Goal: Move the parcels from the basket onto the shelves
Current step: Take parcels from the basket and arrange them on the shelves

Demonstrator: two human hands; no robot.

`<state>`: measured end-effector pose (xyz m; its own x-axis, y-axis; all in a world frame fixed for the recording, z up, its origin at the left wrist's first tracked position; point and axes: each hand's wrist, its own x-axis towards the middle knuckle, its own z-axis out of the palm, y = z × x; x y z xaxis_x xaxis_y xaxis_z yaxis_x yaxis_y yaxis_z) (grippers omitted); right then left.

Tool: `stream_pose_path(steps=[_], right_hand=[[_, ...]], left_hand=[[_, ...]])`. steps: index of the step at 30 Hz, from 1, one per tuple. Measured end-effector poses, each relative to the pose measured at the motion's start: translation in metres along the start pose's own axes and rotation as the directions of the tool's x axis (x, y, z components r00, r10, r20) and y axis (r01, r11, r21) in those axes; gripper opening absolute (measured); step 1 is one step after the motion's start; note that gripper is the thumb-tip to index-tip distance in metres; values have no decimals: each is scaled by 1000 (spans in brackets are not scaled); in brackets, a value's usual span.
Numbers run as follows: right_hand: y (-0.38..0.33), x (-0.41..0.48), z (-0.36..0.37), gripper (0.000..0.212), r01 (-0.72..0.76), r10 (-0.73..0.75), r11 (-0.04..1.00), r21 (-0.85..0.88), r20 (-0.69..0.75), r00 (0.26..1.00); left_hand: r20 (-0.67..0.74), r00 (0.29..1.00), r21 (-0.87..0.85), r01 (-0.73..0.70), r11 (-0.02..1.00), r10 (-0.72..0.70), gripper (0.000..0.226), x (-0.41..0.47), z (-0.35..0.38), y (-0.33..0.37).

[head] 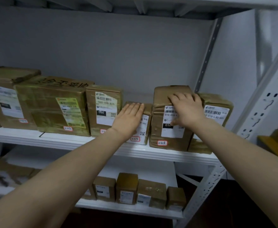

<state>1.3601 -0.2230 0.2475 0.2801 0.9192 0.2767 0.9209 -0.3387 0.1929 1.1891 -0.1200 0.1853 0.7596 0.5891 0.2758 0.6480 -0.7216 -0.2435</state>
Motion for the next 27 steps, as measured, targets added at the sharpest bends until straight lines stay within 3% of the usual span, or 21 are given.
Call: stream_pose_path(steps=[3,9,15,18,21,24,27], right_hand=[[2,2,3,93,23,-23,1000,5,-23,999],[4,9,8,92,22,-22,1000,9,-41,999],[3,13,8,91,13,-13,1000,8,-44,999],[3,10,6,100,19,-19,1000,15,-31,999],[11,2,-3,120,31,-29,998,62,-33,999],[36,-8,-20,126,-5,11,995,97,-63,998],[67,-16,-31,128,-96,101,989,116,-40,994]], left_hand=[[-44,999,12,26,1000,-26,78,3,3,5],[-99,994,31,53,998,-50,73,9,11,9],[-99,993,20,68,997,-66,73,11,14,10],[-81,995,-20,60,998,-61,87,9,10,10],[-178,984,-110,6,994,-25,94,7,-2,12],[-346,937,-130,-98,987,47,91,17,-27,23],[-366,922,-110,-177,978,126,93,32,-54,42]])
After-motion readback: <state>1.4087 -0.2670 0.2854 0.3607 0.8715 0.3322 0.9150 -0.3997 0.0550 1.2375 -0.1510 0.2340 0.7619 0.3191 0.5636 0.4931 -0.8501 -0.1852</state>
